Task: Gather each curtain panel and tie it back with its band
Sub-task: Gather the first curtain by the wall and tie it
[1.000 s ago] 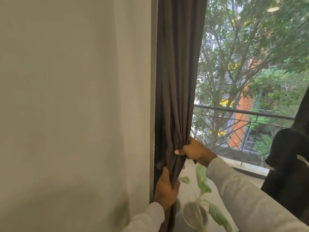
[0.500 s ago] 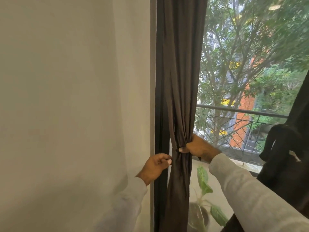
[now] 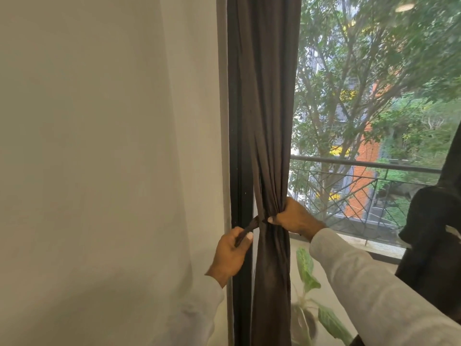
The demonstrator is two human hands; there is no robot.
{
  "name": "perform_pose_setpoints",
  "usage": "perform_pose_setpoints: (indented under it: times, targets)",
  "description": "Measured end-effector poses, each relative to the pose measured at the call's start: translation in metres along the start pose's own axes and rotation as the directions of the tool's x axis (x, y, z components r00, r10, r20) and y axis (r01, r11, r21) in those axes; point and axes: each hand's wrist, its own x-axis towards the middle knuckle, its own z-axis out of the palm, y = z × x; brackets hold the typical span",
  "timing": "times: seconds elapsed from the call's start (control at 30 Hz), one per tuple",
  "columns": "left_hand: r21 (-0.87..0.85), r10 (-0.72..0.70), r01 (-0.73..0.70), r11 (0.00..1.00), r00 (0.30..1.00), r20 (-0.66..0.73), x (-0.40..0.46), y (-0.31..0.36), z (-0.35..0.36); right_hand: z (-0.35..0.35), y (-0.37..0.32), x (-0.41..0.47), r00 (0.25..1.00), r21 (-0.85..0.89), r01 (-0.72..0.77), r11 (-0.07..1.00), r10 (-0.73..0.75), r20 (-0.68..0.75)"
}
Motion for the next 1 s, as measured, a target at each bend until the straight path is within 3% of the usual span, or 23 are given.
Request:
perform_pose_setpoints:
  times: [0.1,0.27,0.37,0.43,0.53,0.73,0.8,0.9,1.0]
  targets:
    - [-0.076,0.013,-0.009,0.997,0.998,0.060,-0.018,0.012,0.013,-0.005,0.001,0.002,0.999,-0.031,0.005,1.000,-0.006,-0.035]
    - [-0.082,0.040,-0.062,0.995,0.968,-0.247,-0.001,0.025,0.003,-0.007,-0.003,0.002,1.000,-0.052,0.013,0.999,-0.012,0.011]
    - [-0.102,-0.032,0.027,0.994,0.998,-0.049,0.028,0.039,-0.005,-0.006,-0.005,0.002,0.999,-0.058,0.030,0.998,-0.029,0.020]
    - [0.022,-0.087,0.085,0.996,0.987,0.133,0.039,0.050,-0.005,-0.006,-0.007,0.004,0.998,-0.056,0.048,0.997,-0.047,0.029]
    - [0.075,-0.076,0.062,0.995,0.977,0.200,0.040,0.048,-0.002,-0.004,-0.008,0.005,0.997,-0.048,0.066,0.997,-0.064,0.042]
    - [0.175,0.017,-0.003,0.985,0.997,-0.075,0.040,0.033,0.012,-0.009,-0.009,-0.001,0.979,0.002,0.167,0.986,-0.166,0.121]
    - [0.181,-0.002,0.027,0.983,0.991,-0.137,0.041,0.033,0.012,-0.010,-0.006,-0.007,0.970,-0.064,0.213,0.975,-0.203,0.130]
    - [0.188,-0.038,0.073,0.979,0.983,-0.182,0.048,0.033,0.004,-0.013,-0.001,-0.020,0.967,-0.311,0.245,0.918,-0.254,0.012]
    - [0.234,-0.073,0.110,0.966,0.984,-0.163,0.052,0.036,-0.001,-0.013,-0.007,-0.037,0.922,-0.596,0.356,0.719,-0.375,0.097]
